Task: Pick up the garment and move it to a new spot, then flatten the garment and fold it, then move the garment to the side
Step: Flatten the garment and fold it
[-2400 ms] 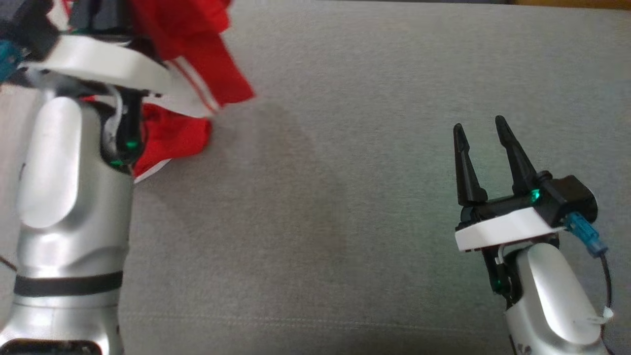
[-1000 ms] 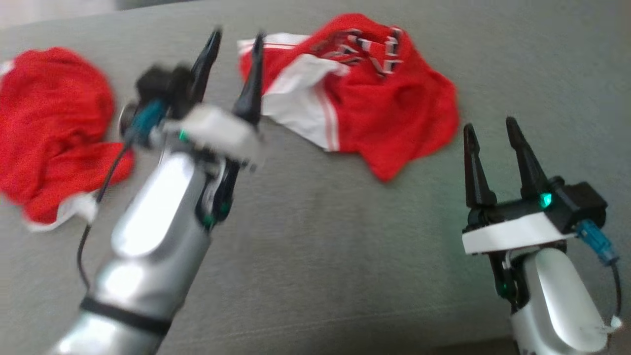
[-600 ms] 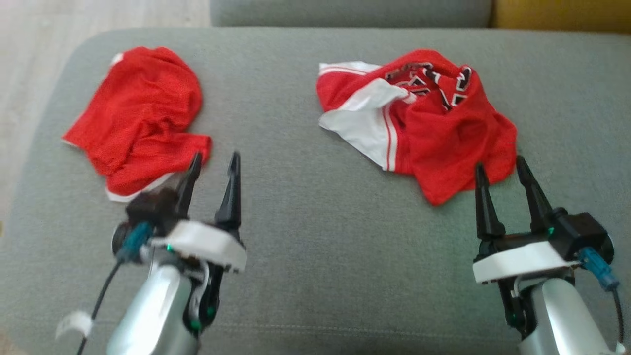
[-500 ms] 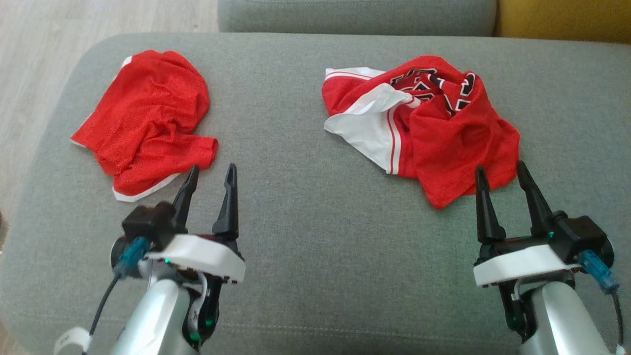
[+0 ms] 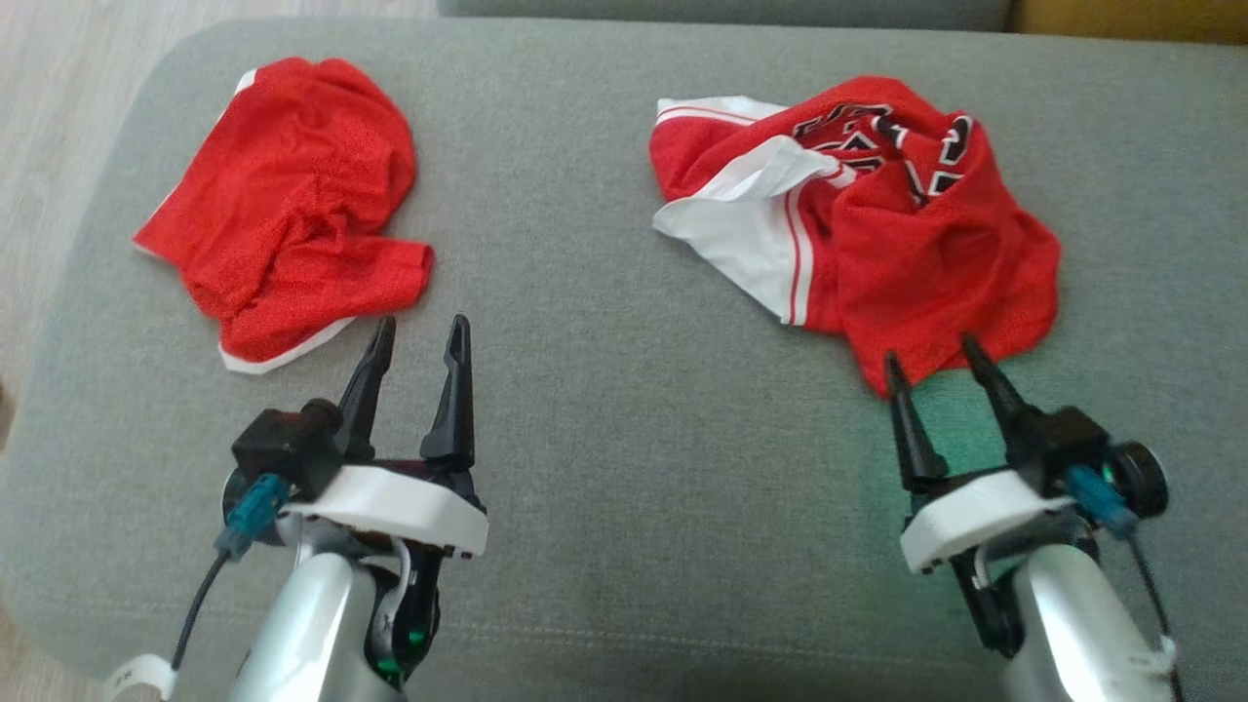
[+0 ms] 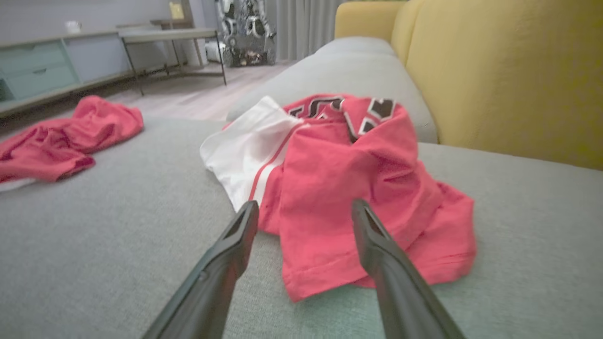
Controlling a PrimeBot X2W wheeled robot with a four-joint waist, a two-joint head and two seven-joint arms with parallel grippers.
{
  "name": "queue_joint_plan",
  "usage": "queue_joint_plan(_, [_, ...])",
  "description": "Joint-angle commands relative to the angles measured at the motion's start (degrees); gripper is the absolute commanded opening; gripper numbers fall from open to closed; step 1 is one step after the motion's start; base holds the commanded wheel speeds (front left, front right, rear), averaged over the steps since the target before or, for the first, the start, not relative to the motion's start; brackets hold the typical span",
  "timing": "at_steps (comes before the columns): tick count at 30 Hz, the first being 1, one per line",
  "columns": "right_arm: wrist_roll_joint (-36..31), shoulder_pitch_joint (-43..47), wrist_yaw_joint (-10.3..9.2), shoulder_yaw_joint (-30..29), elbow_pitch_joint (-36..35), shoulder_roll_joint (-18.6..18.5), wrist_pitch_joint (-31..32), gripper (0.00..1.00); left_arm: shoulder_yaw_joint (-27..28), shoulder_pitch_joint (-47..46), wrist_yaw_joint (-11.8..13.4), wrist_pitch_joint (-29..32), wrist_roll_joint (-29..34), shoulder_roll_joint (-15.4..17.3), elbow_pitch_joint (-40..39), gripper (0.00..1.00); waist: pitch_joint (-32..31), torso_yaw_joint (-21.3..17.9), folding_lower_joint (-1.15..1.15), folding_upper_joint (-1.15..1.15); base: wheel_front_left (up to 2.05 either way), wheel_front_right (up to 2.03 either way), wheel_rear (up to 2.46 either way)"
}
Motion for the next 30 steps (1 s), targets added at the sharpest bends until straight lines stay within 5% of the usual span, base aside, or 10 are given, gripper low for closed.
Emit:
queue_joint_plan(1, [-1.5,-3.0,0.43,1.7,-0.1,0.1,0.6,1.00,1.8,-2.5,-0.2,-0.7,0.4,0.2,-1.6,1.00,1.1,0.9,0.00,0.00,0.00,0.00,0.00])
queue_joint_plan(16, [-8.6,-9.9,0.43,-1.9,15.7,-0.4,2.0,1.00,-0.9,-4.2,1.3,-0.7,-2.1,0.2,-1.8,1.00,4.4,3.7,0.00,0.00,0.00,0.00,0.00])
queue_joint_plan(18, [-9.2,-10.6,0.43,-2.6,17.0,-0.3,1.7,0.00,-1.1,-4.2,1.5,-0.7,-2.2,0.2,-1.9,1.00,4.4,3.6,0.00,0.00,0.00,0.00,0.00])
queue_joint_plan(30, [-10.4,-11.2,0.43,-11.3,12.0,-3.1,0.1,0.00,-0.9,-3.4,2.0,-0.7,-2.7,0.2,-1.4,1.00,1.1,-1.1,0.00,0.00,0.00,0.00,0.00])
